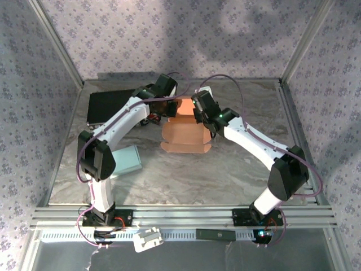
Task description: Fold the paper box
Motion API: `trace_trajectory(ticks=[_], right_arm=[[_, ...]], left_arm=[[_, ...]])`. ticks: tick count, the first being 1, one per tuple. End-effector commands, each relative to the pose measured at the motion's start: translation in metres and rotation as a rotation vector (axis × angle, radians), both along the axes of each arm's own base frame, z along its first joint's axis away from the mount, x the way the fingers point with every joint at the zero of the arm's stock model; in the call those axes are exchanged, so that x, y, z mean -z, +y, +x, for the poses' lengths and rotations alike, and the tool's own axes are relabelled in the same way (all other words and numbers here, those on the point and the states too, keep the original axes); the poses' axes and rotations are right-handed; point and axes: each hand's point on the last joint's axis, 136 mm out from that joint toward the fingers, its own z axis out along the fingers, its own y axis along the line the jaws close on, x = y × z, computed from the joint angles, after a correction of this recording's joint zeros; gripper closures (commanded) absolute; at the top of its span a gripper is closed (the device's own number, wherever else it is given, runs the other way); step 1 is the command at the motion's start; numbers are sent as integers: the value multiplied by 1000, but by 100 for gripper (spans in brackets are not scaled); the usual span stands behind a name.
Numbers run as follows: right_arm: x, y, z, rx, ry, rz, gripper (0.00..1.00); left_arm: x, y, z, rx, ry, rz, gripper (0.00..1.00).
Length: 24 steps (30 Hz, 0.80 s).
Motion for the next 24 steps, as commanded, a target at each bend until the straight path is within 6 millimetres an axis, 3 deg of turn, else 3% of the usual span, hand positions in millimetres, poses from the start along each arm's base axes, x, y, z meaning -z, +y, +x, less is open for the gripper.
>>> trace_trajectory(ticks=[1, 8, 13, 16, 21, 24], right_arm=[[-15, 6, 2, 16, -41, 4, 100], [-25, 4, 5, 18, -63, 32, 80], [-22, 2, 7, 34, -58, 12, 88], [-21, -3, 6, 64, -65, -2, 100], [-20, -7, 4, 82, -77, -2, 100], [-23, -6, 4, 74, -86, 6, 88]], left_arm=[[-14, -19, -16, 77, -3, -18, 100], [-15, -20, -19, 71, -1, -20, 100], [-14, -20, -19, 62, 0, -20, 100], [-14, -21, -18, 56, -2, -22, 100], [-12, -23, -18, 50, 3, -21, 100], [-12, -22, -18, 45, 5, -19, 100]])
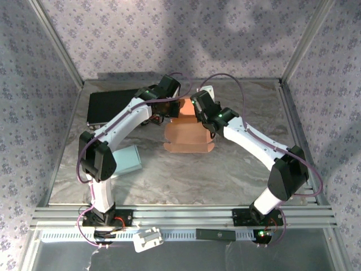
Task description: Fold the paper box
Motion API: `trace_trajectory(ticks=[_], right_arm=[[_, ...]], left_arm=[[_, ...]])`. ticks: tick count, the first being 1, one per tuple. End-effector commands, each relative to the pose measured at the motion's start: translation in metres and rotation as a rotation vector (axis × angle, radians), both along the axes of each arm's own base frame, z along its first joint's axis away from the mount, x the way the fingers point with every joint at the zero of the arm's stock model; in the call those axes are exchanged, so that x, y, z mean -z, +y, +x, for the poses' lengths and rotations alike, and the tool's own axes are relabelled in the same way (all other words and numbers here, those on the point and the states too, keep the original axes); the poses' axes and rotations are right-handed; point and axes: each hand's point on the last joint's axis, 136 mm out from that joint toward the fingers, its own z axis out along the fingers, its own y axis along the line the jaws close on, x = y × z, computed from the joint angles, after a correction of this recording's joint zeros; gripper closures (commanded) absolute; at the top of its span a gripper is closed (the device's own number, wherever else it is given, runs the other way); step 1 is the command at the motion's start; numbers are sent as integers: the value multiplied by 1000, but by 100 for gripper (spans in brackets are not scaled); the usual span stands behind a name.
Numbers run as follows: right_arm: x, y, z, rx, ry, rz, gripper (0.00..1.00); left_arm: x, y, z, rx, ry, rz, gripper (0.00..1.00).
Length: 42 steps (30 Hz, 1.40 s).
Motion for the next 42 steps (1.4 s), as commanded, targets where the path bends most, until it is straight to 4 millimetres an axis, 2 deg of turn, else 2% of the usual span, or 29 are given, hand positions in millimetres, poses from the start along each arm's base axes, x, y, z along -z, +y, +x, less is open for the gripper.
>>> trace_trajectory(ticks=[1, 3, 5, 7, 14, 22, 27, 32, 34, 42], right_arm=[[-17, 4, 3, -3, -58, 19, 85], [-18, 6, 5, -5, -59, 20, 82], [-18, 7, 6, -9, -56, 17, 85], [-17, 7, 6, -3, -54, 9, 100], [-16, 4, 2, -2, -42, 41, 99], [-30, 5, -3, -43, -37, 133, 64], [-41, 7, -15, -82, -26, 208, 51], [-39, 2, -28, -99, -18, 291, 50], [-30, 2, -31, -98, -3, 293, 49], [3, 6, -26, -59, 47, 279, 59]], left_arm=[[-9, -13, -13, 67, 4, -3, 100], [-9, -13, -13, 66, 6, -3, 100], [-9, -13, -13, 65, 6, -4, 100], [-9, -13, -13, 62, 7, -5, 100], [-8, -11, -12, 35, 10, -2, 100], [-6, -7, -10, -5, 19, -4, 100], [-6, -4, -8, -43, 23, -2, 100], [-5, -3, -8, -66, 24, -2, 100], [-4, -3, -7, -72, 23, 0, 100], [-4, -4, -7, -74, 24, 4, 100]])
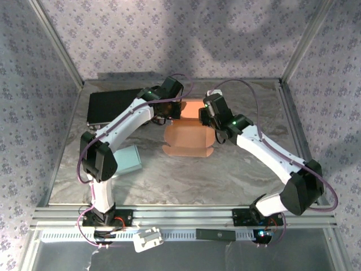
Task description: Fold the paper box
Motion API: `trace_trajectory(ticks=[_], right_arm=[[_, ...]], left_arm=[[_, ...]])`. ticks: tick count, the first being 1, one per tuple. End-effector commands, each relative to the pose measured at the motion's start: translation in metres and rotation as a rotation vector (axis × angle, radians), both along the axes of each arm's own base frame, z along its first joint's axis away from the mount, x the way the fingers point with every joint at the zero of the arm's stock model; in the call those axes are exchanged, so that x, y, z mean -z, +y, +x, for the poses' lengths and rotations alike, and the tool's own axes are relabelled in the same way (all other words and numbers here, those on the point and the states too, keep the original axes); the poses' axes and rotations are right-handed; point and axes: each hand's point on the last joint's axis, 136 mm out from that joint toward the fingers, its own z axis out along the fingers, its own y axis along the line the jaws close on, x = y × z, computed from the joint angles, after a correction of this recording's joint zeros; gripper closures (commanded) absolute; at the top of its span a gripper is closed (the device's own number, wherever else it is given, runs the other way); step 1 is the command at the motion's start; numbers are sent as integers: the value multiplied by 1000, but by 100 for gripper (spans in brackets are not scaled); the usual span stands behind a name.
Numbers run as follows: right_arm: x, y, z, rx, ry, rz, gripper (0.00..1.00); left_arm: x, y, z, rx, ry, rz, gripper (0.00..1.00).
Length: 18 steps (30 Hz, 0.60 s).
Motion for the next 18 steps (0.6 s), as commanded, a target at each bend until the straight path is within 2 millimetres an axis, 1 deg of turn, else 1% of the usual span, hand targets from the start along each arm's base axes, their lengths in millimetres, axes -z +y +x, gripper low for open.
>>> trace_trajectory(ticks=[1, 6, 8, 13, 18], right_arm=[[11, 6, 3, 15, 15, 12, 59], [28, 6, 6, 32, 35, -5, 67], [32, 5, 8, 45, 39, -20, 70], [36, -2, 11, 97, 37, -74, 81], [42, -8, 9, 141, 45, -110, 80]], left_arm=[[-7, -2, 3, -16, -13, 2, 100], [-7, -2, 4, -13, -11, 7, 100], [-6, -2, 4, -13, -10, 8, 100], [-7, -2, 4, -14, -12, 6, 100], [-4, -3, 4, -14, -6, 10, 100]])
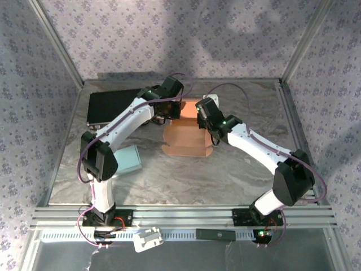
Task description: Fold the paper box
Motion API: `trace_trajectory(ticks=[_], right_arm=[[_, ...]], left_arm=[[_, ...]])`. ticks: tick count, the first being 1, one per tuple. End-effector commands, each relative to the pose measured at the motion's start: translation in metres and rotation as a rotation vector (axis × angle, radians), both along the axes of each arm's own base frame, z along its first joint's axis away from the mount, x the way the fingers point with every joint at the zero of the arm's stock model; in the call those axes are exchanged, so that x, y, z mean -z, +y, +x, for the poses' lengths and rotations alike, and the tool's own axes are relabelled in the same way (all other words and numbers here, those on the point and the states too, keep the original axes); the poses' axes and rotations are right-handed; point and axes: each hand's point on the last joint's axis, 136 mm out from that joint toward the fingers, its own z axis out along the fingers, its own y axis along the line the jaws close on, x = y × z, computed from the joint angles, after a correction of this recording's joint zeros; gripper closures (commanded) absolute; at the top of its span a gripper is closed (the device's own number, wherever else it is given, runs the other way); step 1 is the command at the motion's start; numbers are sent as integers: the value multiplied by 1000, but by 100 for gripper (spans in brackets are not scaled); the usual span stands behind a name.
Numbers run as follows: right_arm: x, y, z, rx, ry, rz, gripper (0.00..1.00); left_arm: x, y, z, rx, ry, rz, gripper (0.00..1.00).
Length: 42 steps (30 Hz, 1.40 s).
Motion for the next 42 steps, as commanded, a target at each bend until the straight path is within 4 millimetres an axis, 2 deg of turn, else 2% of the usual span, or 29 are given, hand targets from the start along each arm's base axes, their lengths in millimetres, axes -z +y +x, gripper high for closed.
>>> trace_trajectory(ticks=[1, 2, 4, 12, 13, 14, 17, 23, 25, 28, 35, 40, 42], right_arm=[[0, -7, -1, 54, -9, -27, 80], [0, -6, -2, 56, -15, -23, 84], [-1, -6, -3, 54, -24, -15, 99], [-8, -3, -10, 56, -38, -15, 100], [-8, -3, -11, 55, -32, -15, 100], [-7, -2, -12, 54, -27, -10, 100], [-4, -1, -14, 48, -8, 1, 100], [-1, -4, -15, 56, 26, 11, 100], [-2, -4, -15, 57, 37, 15, 100], [-3, -2, -14, 51, 49, 28, 100], [-4, 2, -15, 41, 61, 50, 100], [-5, 8, -17, 18, 67, 71, 100], [-5, 9, -18, 15, 74, 79, 100]], left_arm=[[-4, -6, 3, -4, -7, -13, 100], [-4, -6, 3, -6, -7, -12, 100], [-4, -6, 3, -6, -7, -14, 100], [-4, -4, 4, -19, -15, -10, 100], [-4, -4, 5, -22, -21, -10, 97], [-5, -4, 5, -22, -29, -15, 88], [-8, -3, 6, -19, -55, -25, 68], [-30, -1, 5, 9, -154, -77, 49], [-39, 0, 4, 21, -196, -94, 46], [-44, 5, 3, 33, -233, -79, 46], [-38, 4, 10, 60, -267, -62, 64], [-35, 5, 13, 51, -301, -61, 65], [-34, 4, 16, 43, -322, -52, 70]])
